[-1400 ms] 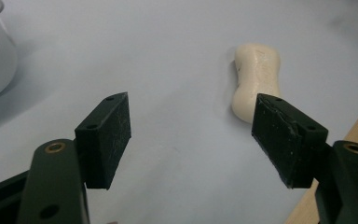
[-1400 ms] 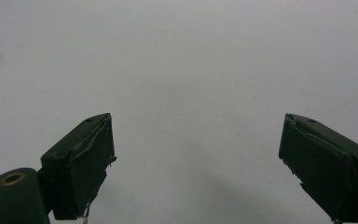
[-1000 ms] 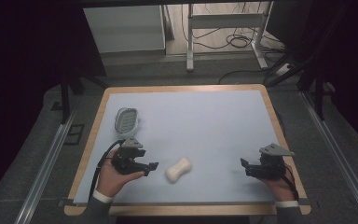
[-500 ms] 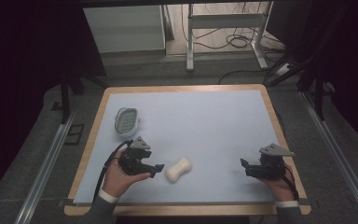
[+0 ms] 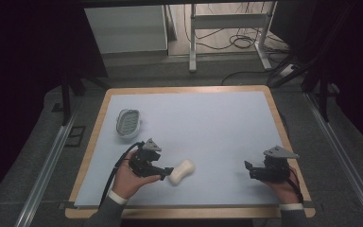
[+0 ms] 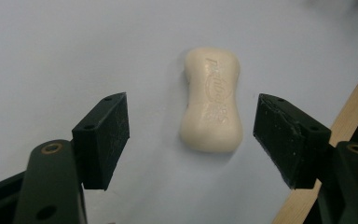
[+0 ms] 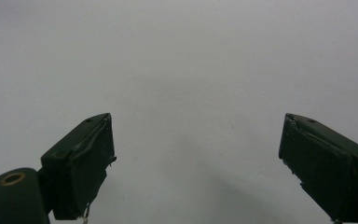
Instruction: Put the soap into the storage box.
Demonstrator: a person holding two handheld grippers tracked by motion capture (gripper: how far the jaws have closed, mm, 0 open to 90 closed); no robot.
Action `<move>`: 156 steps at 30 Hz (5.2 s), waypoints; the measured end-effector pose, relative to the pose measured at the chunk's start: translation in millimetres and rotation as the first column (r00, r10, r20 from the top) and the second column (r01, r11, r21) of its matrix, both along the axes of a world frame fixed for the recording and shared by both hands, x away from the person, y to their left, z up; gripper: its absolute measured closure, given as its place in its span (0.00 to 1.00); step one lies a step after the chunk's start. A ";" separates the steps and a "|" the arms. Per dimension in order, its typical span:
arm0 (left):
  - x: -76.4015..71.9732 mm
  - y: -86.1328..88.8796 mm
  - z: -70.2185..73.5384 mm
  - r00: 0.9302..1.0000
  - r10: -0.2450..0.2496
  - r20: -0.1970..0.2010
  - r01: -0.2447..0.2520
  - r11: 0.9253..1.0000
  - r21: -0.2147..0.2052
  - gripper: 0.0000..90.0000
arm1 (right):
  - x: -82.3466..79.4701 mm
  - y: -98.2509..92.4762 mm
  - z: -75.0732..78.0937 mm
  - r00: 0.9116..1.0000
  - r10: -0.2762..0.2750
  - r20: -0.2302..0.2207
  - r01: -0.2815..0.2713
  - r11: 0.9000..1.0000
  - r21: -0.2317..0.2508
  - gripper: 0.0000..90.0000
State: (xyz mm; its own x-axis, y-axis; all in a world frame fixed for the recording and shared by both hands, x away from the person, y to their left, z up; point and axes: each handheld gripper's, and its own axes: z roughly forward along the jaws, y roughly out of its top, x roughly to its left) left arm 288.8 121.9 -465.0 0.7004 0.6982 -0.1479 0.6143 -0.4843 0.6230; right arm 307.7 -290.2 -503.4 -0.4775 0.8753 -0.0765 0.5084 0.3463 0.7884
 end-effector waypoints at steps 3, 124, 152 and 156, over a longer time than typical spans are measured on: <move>0.9 -4.0 -1.1 1.000 -0.006 -0.005 0.006 1.000 0.006 0.30 | -0.1 0.4 -0.1 1.000 0.001 0.000 -0.001 1.000 -0.001 0.11; 56.1 -16.1 -6.4 0.991 -0.022 -0.135 0.043 0.987 0.155 0.55 | 5.7 -5.1 -8.9 0.998 -0.063 -0.027 0.062 0.998 -0.015 0.11; 71.6 17.4 8.5 0.990 0.062 -0.124 -0.043 0.988 0.145 0.55 | 6.2 -6.0 -9.9 0.997 -0.065 -0.033 0.064 0.998 -0.016 0.11; 72.9 20.0 11.4 0.991 0.065 -0.120 -0.047 0.988 0.147 0.55 | 6.3 -6.3 -10.0 0.997 -0.064 -0.033 0.064 0.998 -0.016 0.11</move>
